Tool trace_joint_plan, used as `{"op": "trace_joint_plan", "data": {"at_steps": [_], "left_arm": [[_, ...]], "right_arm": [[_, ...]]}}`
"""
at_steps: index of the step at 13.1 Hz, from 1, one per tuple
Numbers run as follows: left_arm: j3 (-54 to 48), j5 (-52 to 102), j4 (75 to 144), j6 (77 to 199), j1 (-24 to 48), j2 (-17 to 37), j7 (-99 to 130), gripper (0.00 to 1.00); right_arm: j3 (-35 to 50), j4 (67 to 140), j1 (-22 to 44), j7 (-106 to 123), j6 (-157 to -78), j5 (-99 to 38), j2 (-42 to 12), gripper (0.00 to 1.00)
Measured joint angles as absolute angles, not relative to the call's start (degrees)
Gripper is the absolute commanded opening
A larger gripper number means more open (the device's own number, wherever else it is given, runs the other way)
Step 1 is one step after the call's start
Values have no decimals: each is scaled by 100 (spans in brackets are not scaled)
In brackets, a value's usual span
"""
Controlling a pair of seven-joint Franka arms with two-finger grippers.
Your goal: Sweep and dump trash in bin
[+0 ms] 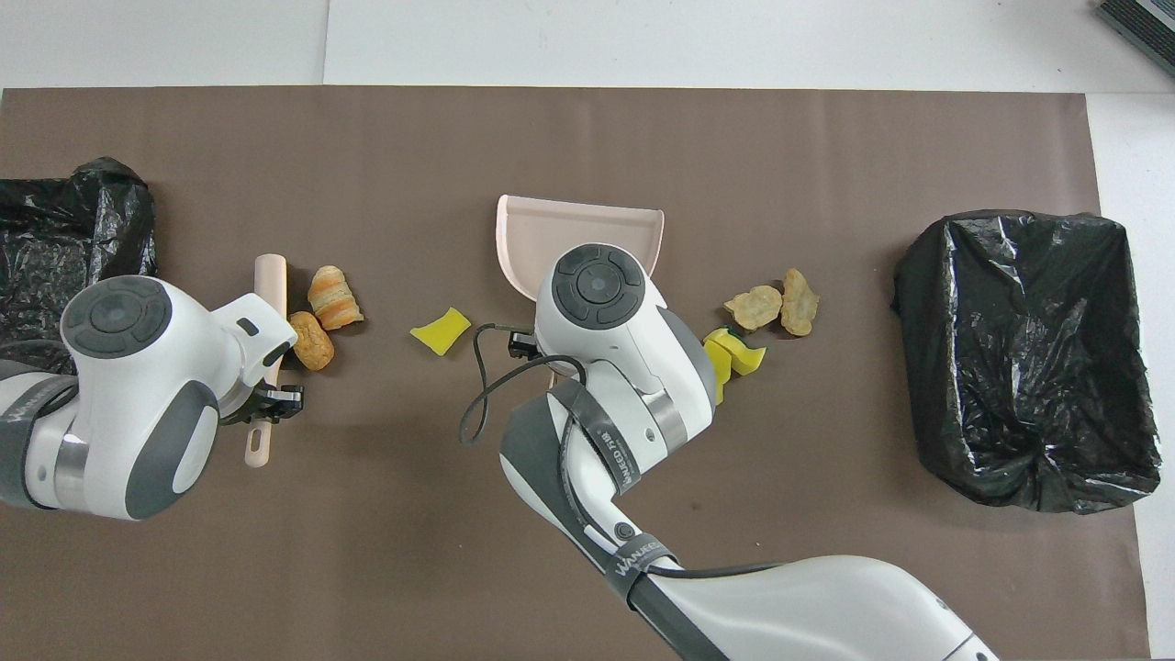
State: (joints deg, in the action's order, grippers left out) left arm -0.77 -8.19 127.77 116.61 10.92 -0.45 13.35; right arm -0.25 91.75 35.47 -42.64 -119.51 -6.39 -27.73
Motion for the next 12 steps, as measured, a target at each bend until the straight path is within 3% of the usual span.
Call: {"op": "trace_joint_plan", "data": {"at_steps": [1, 2, 8, 12], "left_arm": [[-79, -782, 12770, 11663, 1225, -45, 1339, 0], [-79, -772, 12763, 11663, 1336, -45, 1340, 0], [-84, -762, 12743, 11591, 1731, -61, 1328, 0], [-78, -761, 12589, 11117, 1763, -398, 1327, 0]], "right_arm": [[-25, 9177, 3547, -4264, -11951, -639, -2773, 3], [-25, 9178, 3547, -4264, -11951, -639, -2773, 0], [-16, 9166, 3561, -4059, -11955, -637, -2767, 0], [9, 9154, 3627, -3699, -11921, -125, -2546, 0]]}}
